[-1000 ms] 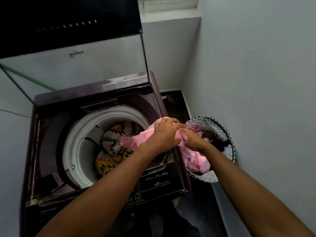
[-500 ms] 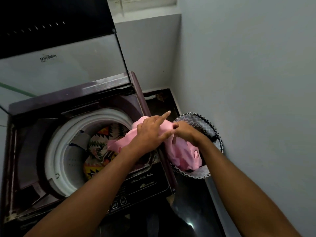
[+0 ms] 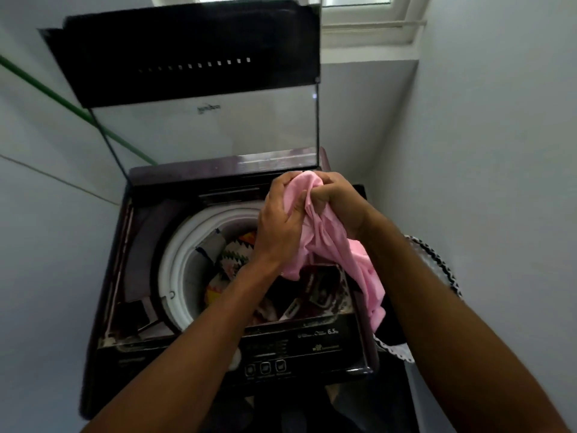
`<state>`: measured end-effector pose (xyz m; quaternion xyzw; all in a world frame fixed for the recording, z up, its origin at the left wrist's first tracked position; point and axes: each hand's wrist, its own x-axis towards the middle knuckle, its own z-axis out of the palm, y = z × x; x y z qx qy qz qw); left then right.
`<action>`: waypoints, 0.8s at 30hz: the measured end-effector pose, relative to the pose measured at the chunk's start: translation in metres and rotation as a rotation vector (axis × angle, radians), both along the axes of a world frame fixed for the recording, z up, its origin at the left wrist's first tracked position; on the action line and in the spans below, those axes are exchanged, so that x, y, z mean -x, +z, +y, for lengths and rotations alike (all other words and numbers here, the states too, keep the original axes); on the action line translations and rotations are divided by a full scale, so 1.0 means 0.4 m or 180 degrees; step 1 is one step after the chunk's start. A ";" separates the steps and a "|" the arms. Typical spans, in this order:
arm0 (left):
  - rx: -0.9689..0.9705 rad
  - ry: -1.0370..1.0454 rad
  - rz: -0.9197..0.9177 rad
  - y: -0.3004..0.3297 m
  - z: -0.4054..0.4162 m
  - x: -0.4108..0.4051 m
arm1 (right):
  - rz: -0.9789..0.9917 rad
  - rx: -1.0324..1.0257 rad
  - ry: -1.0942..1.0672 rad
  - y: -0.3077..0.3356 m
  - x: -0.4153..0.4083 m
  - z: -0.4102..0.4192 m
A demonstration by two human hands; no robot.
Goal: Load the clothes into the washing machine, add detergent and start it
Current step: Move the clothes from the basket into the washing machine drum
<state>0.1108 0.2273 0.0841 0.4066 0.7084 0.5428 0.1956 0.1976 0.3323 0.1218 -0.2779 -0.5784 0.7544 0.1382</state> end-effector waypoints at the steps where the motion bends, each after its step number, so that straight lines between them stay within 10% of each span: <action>1: -0.0046 0.0147 0.0085 0.006 -0.013 0.025 | -0.0031 -0.0074 0.0063 0.001 0.029 -0.009; 6: 0.0043 0.0675 0.0432 0.001 -0.064 0.125 | -0.0378 -0.0516 0.0334 -0.021 0.143 -0.047; 16: 0.2472 0.0136 0.0017 -0.178 -0.129 0.222 | -0.1950 -0.1767 0.0646 -0.265 0.181 -0.068; 24: 0.1356 -0.1133 0.0608 -0.146 -0.008 0.058 | -0.1669 -0.2658 -0.0722 -0.280 -0.006 0.029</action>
